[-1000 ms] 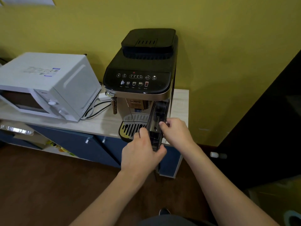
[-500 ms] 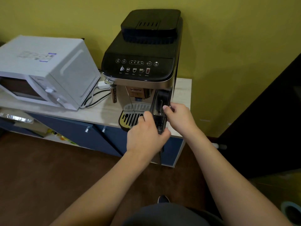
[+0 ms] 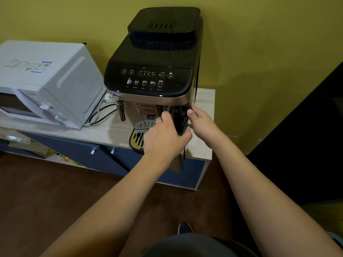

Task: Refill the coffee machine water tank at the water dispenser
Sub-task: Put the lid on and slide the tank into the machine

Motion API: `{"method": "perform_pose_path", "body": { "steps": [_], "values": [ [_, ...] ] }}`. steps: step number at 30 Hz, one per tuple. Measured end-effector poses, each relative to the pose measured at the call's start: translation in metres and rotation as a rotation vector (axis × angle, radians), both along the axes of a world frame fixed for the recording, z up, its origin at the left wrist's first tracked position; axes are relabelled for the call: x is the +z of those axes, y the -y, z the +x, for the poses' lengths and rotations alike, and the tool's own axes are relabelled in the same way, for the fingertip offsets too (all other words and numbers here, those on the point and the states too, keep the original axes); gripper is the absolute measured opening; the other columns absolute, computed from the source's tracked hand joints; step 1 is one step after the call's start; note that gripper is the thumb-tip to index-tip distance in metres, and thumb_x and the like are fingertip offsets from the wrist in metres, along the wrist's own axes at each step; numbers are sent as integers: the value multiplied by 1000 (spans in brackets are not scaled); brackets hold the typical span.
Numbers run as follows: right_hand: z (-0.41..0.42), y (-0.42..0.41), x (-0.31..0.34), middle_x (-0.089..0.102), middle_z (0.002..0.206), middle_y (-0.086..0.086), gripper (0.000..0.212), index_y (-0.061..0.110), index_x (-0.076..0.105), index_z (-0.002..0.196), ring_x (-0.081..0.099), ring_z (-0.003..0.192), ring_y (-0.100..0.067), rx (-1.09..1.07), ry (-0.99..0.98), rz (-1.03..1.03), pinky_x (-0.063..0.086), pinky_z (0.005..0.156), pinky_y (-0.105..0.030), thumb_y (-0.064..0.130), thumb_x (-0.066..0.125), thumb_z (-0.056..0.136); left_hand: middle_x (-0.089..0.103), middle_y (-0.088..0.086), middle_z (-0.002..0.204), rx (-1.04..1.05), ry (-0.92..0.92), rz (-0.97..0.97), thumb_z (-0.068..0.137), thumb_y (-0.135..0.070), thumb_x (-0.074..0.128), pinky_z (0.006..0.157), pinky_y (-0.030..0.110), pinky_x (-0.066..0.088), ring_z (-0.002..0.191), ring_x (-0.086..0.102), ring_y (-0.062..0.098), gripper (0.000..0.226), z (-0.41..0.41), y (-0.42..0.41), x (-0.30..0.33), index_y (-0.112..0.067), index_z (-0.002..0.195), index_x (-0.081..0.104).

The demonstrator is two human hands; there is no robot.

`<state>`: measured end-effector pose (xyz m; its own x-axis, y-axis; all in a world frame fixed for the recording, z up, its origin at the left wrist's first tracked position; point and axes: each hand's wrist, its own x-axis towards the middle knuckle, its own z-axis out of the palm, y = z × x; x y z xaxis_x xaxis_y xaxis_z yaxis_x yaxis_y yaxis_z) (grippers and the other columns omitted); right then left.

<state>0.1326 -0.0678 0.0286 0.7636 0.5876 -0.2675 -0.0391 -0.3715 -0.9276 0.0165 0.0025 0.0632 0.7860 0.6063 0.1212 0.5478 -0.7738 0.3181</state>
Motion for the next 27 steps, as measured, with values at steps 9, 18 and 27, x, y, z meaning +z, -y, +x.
{"method": "perform_pose_path", "body": {
  "steps": [9, 18, 27],
  "values": [
    [17, -8, -10, 43, 154, 1, 72, 30, 30, 152, 42, 139, -19, -6, -39, 24, 36, 114, -46, 58, 34, 85, 59, 3, 97, 41, 42, -12, 79, -59, 56, 63, 37, 52, 80, 62, 26, 55, 16, -7, -4, -15, 109, 42],
    [16, -3, -1, 30, 160, 0, 57, 28, 19, 155, 31, 145, -21, 6, -84, 49, 30, 118, -48, 42, 34, 102, 59, 1, 97, 35, 72, -8, 77, -60, 57, 65, 38, 54, 79, 61, 23, 55, 15, -7, -5, -17, 109, 42],
    [2, 2, 19, 43, 150, -1, 53, 22, 27, 153, 41, 137, -21, 19, -32, -28, 35, 114, -48, 42, 31, 104, 59, 4, 103, 31, 21, -18, 79, -63, 56, 69, 40, 55, 87, 64, 27, 60, 9, -4, 2, -15, 113, 40]
  ]
}}
